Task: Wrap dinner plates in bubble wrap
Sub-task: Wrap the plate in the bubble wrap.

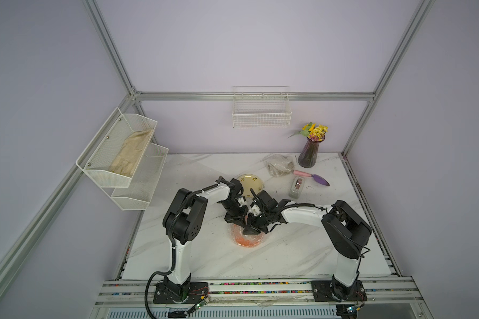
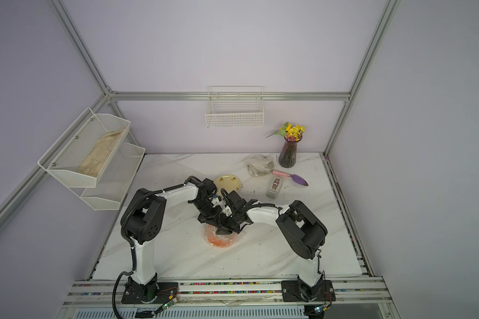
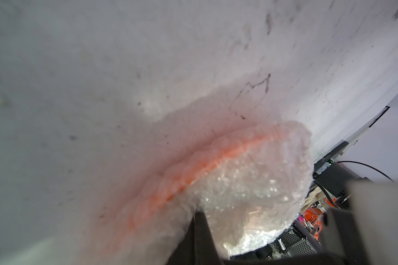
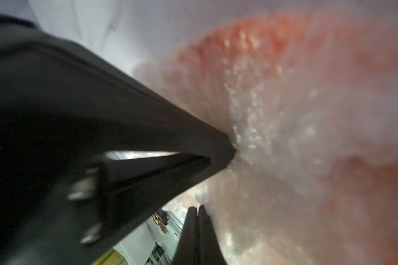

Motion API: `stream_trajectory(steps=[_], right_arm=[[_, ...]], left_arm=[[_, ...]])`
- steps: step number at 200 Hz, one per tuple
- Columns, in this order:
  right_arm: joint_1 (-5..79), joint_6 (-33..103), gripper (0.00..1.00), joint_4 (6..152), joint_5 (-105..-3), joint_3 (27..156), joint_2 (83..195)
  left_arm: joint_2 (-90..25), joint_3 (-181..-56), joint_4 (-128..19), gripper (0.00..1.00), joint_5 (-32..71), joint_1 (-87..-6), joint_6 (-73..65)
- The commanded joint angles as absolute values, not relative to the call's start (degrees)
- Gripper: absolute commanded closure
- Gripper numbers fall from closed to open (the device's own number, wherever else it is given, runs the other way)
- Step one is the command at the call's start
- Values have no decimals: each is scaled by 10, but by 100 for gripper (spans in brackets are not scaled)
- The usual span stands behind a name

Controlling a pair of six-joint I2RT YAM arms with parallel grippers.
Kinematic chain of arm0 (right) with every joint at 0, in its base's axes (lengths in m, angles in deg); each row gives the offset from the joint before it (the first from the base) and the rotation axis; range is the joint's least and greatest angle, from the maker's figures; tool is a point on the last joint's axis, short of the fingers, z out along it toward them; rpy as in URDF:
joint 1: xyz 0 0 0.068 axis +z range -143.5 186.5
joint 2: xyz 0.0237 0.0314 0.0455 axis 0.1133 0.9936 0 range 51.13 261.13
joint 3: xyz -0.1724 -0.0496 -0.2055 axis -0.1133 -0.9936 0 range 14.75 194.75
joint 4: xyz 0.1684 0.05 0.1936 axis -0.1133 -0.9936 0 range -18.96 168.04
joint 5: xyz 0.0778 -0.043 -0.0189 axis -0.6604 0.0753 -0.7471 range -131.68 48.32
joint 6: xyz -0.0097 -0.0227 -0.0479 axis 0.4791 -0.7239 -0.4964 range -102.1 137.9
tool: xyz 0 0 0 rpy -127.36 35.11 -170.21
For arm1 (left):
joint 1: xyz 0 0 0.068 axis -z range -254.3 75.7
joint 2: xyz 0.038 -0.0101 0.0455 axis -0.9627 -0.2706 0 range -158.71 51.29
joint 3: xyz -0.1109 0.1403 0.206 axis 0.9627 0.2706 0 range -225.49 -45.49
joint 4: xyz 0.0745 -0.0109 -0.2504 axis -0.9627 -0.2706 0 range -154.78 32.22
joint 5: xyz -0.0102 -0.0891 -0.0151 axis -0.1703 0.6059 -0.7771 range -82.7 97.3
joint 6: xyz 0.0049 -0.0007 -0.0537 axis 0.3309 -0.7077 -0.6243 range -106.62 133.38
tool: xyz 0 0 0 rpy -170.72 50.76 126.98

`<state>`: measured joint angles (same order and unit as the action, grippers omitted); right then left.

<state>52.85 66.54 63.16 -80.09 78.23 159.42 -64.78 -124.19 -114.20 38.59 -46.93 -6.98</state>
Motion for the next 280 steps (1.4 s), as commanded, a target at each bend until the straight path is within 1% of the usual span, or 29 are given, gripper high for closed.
stream_trajectory(steps=[1, 16, 34, 55, 91, 114, 129, 148, 159, 164, 174, 197, 216, 231, 242, 258, 280], right_arm=[[532, 617, 100, 493, -783, 770, 1611], [525, 606, 100, 457, -728, 754, 1603], [496, 586, 100, 450, -708, 746, 1608], [466, 541, 100, 423, -675, 772, 1619], [424, 473, 100, 401, -647, 846, 1680], [421, 452, 100, 409, -674, 875, 1703], [421, 454, 100, 403, -668, 878, 1689], [421, 457, 100, 357, -595, 892, 1635], [421, 450, 100, 341, -577, 900, 1604], [421, 448, 100, 341, -581, 903, 1593], [423, 458, 100, 362, -626, 901, 1576], [440, 538, 100, 506, -775, 861, 1557], [457, 603, 100, 610, -839, 832, 1570], [460, 637, 100, 658, -834, 811, 1576], [460, 637, 100, 662, -825, 809, 1584], [460, 611, 100, 620, -787, 824, 1603], [460, 547, 100, 493, -713, 858, 1643]], left_arm=[[-652, -1207, -1154, 95, 323, -471, -71], [-644, -1199, -1161, 94, 308, -473, -68], [-631, -1181, -1170, 93, 294, -474, -69], [-602, -1136, -1168, 93, 296, -473, -84], [-543, -1056, -1144, 92, 319, -464, -133], [-534, -1050, -1115, 92, 333, -453, -164], [-542, -1064, -1111, 92, 331, -450, -172], [-548, -1065, -1107, 92, 323, -450, -178], [-554, -1063, -1108, 92, 321, -450, -178], [-557, -1063, -1107, 92, 320, -450, -178], [-562, -1063, -1107, 92, 320, -450, -178], [-567, -1063, -1105, 92, 320, -450, -177], [-569, -1063, -1104, 92, 321, -450, -178], [-569, -1063, -1104, 92, 321, -450, -178], [-566, -1062, -1104, 92, 320, -450, -180], [-563, -1063, -1104, 92, 320, -450, -182], [-559, -1073, -1110, 92, 317, -450, -183]])
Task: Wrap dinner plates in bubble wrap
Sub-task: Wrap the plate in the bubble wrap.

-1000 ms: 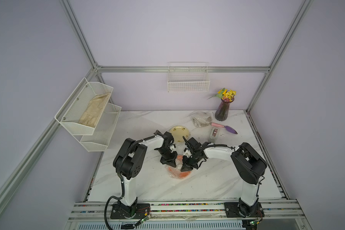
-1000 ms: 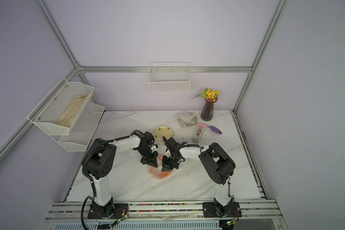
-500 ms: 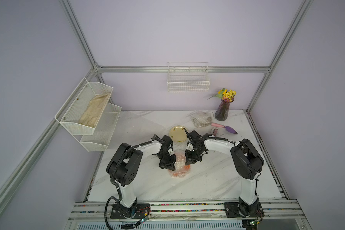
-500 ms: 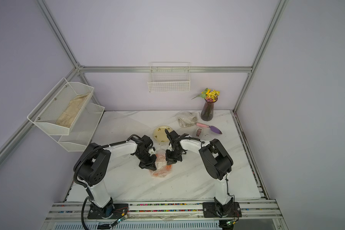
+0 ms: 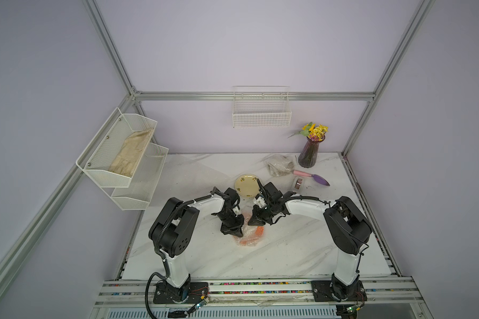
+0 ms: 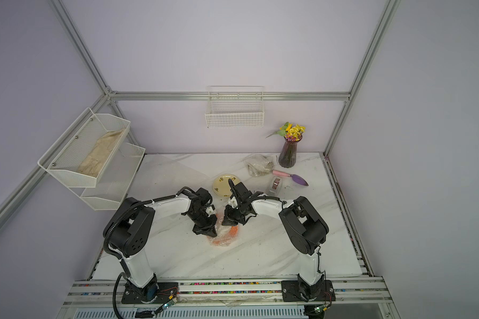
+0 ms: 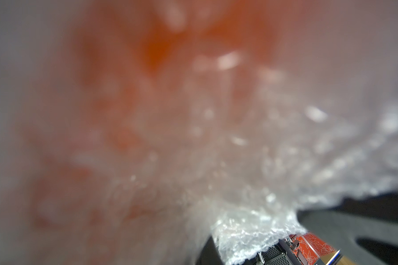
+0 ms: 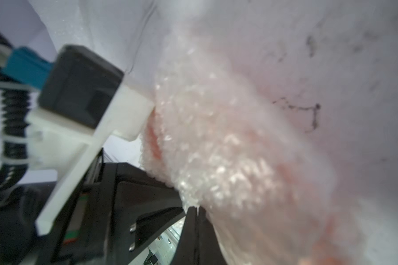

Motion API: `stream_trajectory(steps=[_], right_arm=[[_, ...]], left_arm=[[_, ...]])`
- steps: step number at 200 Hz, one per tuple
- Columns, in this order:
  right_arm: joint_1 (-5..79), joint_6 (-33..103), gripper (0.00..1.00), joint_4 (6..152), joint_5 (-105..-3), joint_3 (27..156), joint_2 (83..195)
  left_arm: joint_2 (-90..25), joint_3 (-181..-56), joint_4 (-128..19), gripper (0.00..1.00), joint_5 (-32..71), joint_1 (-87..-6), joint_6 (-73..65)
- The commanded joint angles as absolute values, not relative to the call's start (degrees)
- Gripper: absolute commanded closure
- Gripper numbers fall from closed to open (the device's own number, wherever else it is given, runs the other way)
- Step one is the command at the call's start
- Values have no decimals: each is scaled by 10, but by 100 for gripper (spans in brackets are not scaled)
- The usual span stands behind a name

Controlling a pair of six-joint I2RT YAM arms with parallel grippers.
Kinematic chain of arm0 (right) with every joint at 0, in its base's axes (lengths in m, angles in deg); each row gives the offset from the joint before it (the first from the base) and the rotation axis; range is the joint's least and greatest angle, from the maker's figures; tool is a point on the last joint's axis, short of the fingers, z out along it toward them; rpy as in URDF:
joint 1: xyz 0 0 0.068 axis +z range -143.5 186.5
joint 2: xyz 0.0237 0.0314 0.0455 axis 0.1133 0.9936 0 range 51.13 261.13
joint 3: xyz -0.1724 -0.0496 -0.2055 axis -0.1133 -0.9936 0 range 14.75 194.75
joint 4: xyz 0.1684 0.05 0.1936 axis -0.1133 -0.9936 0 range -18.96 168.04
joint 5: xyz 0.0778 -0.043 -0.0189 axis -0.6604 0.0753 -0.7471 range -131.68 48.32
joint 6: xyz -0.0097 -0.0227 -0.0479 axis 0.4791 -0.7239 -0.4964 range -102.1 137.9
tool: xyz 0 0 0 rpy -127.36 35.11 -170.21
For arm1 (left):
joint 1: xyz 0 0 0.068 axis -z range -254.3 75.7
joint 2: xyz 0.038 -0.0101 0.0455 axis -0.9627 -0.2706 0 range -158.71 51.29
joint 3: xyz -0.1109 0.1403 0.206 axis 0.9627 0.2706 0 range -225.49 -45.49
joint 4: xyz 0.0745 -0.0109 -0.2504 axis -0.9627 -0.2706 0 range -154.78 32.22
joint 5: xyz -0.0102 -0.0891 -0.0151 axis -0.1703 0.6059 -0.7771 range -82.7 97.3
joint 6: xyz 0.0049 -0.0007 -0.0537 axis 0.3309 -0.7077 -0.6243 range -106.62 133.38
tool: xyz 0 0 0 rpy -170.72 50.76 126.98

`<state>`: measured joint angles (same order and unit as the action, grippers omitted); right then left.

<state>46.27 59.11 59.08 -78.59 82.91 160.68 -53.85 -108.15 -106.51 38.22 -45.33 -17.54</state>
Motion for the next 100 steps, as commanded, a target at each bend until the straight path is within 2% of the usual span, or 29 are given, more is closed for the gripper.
stream_trajectory(steps=[1, 21, 54, 100], right_arm=[[460, 545, 100, 488, -708, 859, 1644], [460, 509, 100, 429, -642, 870, 1661], [460, 503, 100, 444, -647, 865, 1670], [460, 511, 100, 460, -659, 851, 1664]], left_arm=[[-558, -1074, -1111, 92, 317, -450, -183], [-541, -1105, -1129, 90, 295, -450, -189], [-514, -1185, -1139, 81, 299, -450, -194], [-587, -1216, -1121, 85, 322, -446, -166]])
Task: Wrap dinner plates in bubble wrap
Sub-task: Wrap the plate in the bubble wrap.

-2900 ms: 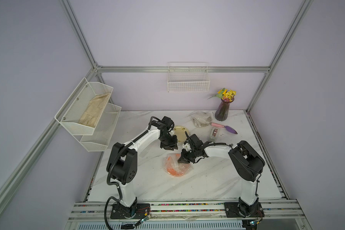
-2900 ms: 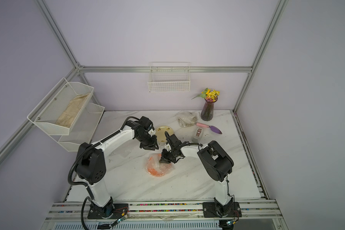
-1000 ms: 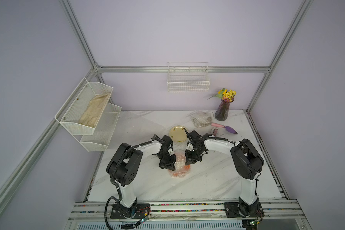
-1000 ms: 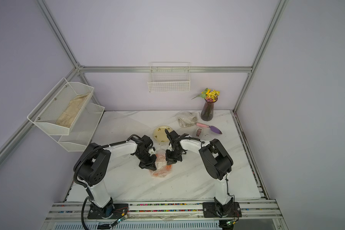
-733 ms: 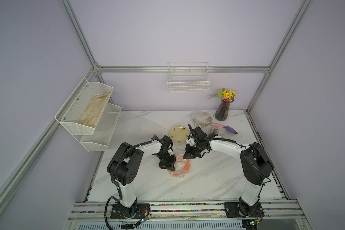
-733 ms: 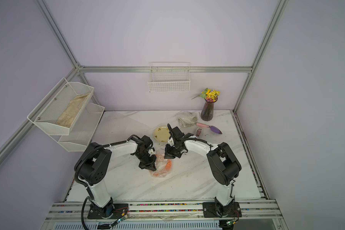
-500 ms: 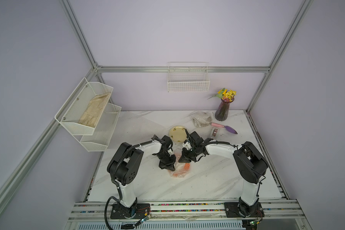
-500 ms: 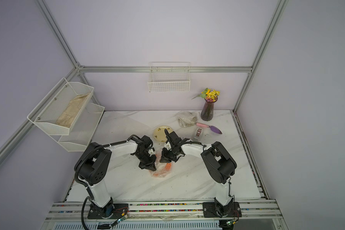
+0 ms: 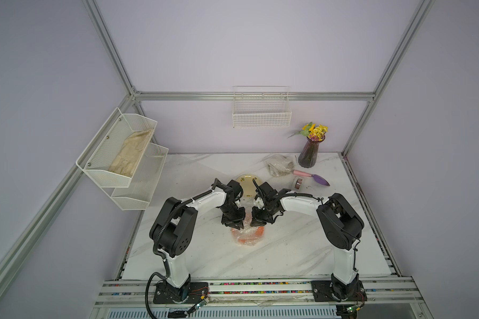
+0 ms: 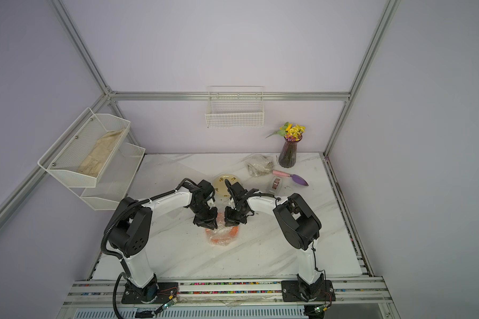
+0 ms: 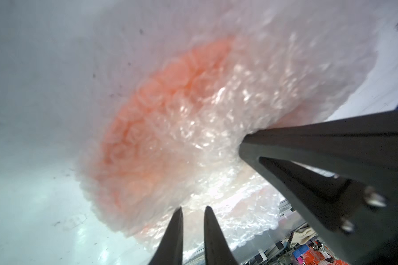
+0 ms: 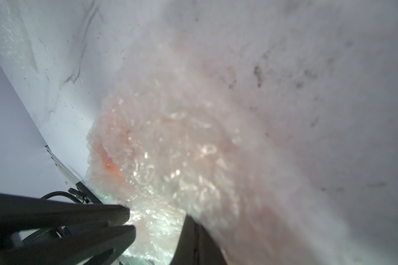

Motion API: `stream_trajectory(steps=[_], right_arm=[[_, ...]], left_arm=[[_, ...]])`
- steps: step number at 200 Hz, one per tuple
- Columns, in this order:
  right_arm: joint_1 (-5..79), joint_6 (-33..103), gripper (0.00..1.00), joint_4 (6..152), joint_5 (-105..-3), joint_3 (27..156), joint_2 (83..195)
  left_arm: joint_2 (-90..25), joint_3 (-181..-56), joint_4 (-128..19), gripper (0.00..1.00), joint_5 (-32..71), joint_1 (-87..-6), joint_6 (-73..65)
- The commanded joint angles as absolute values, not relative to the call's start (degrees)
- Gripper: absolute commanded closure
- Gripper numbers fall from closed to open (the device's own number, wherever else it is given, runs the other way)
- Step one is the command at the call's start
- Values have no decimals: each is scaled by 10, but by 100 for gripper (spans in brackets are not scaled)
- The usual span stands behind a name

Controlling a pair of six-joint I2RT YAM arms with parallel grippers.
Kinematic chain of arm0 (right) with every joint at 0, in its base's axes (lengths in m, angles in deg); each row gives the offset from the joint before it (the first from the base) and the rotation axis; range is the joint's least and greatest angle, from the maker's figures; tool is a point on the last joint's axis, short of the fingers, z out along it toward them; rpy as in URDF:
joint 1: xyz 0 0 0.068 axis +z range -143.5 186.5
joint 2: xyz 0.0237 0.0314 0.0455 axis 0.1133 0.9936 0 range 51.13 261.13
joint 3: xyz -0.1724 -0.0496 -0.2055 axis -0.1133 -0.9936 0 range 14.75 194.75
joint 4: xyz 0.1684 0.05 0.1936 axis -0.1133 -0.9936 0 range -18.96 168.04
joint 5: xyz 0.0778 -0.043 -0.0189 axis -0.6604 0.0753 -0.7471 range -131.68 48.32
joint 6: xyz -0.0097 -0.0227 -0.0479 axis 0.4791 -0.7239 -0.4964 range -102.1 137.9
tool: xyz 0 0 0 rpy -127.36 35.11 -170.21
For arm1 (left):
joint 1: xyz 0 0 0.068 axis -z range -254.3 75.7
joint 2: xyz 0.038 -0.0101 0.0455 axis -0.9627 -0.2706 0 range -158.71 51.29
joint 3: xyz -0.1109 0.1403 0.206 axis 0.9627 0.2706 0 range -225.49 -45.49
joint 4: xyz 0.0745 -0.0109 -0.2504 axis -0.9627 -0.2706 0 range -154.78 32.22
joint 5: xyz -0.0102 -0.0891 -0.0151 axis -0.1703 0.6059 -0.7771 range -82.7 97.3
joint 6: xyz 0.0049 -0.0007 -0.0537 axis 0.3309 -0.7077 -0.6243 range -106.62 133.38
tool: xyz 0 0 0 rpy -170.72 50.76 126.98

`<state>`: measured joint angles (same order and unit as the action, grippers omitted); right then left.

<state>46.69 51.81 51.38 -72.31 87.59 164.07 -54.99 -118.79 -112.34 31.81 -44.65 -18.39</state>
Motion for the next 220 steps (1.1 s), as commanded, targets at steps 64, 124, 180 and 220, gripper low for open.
stream_trajectory(steps=[64, 124, 180, 220], right_arm=[[435, 517, 100, 470, -673, 863, 1596], [224, 531, 84, 557, -760, 852, 1510], [155, 575, 85, 653, -929, 874, 1551], [320, 591, 89, 622, -927, 834, 1546]], left_arm=[[-629, -1151, -1072, 87, 321, -447, -167], [-618, -1135, -1070, 87, 316, -448, -169], [-604, -1150, -1081, 87, 308, -447, -174], [-610, -1156, -1089, 87, 301, -447, -173]])
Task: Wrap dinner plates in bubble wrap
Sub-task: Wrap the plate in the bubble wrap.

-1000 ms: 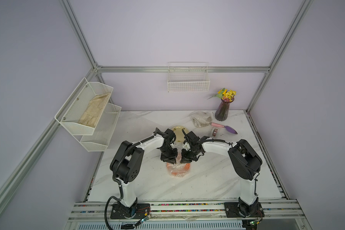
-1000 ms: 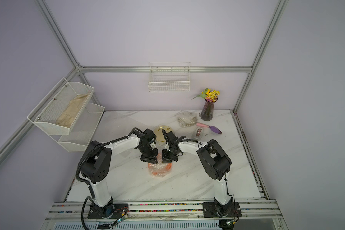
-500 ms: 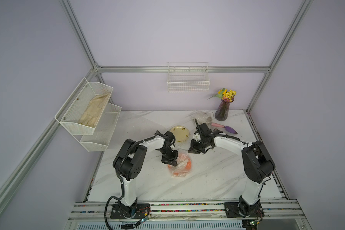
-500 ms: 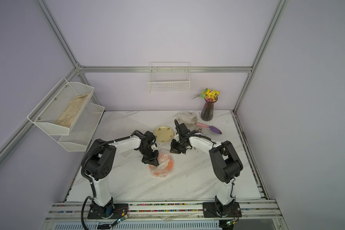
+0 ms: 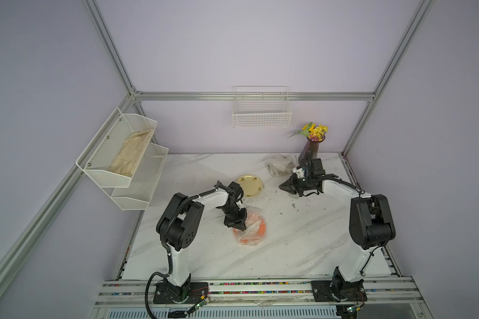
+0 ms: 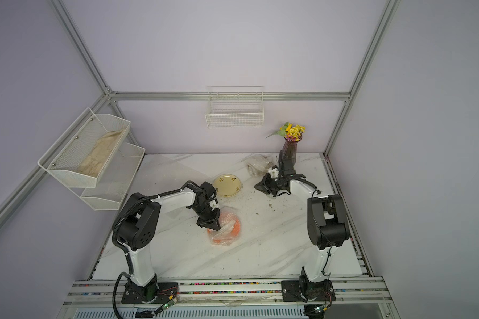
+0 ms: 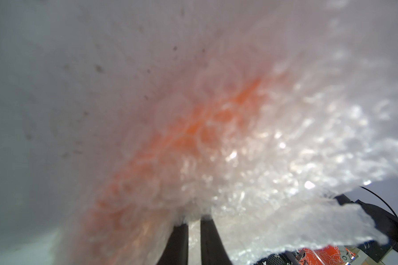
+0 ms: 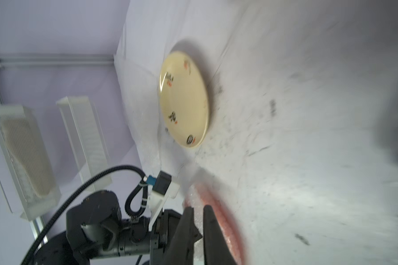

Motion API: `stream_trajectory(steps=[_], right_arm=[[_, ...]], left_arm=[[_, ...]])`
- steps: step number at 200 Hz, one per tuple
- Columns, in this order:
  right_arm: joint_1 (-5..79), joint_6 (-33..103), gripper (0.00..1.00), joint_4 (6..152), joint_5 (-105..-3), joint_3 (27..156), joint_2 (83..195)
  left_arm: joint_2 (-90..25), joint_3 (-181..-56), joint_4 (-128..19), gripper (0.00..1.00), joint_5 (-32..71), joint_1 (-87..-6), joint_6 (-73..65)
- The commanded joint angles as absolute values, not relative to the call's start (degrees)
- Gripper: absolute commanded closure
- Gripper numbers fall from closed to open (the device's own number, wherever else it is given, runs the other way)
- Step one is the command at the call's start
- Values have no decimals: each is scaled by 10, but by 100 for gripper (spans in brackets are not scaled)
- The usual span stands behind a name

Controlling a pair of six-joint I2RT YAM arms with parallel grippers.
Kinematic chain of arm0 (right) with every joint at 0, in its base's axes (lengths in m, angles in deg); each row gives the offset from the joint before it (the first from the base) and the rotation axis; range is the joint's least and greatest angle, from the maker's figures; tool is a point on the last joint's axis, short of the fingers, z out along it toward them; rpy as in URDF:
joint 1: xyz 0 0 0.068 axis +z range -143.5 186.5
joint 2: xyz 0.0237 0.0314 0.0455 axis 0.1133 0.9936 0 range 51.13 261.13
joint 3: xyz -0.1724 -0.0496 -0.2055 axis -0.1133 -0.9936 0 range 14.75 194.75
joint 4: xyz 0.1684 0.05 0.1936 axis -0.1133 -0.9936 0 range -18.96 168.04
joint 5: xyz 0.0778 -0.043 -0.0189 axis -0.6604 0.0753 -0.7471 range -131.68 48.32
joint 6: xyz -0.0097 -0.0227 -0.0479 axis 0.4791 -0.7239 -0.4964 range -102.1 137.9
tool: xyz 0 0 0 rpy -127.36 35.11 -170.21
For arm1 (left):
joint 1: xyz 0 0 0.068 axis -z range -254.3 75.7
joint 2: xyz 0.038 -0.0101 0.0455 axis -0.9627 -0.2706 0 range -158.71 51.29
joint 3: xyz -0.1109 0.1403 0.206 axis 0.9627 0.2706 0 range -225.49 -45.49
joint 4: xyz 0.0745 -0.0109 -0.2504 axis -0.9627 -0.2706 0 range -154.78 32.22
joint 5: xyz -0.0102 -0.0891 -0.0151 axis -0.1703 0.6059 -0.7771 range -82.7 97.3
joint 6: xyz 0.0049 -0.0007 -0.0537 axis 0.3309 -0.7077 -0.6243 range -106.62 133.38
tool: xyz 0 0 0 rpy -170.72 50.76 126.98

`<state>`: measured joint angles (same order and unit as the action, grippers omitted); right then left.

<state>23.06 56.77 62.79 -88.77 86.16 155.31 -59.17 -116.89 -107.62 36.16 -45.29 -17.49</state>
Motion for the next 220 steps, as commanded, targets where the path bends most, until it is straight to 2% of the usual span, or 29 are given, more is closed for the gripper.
stream_trajectory(steps=[1, 46, 111, 142, 174, 220], right_arm=[[324, 593, 89, 624, -926, 831, 1546], [427, 617, 93, 617, -856, 795, 1573], [440, 522, 97, 462, -679, 793, 1628], [443, 522, 98, 474, -678, 778, 1635], [444, 529, 99, 481, -682, 773, 1634], [446, 533, 99, 483, -685, 773, 1631]], left_arm=[[-611, -1156, -1089, 87, 301, -447, -173], [-612, -1159, -1097, 87, 299, -447, -169], [-595, -1171, -1114, 87, 295, -447, -169], [-560, -1225, -1149, 85, 295, -437, -177], [-551, -1264, -1154, 85, 345, -407, -195], [-588, -1230, -1118, 87, 369, -384, -200]])
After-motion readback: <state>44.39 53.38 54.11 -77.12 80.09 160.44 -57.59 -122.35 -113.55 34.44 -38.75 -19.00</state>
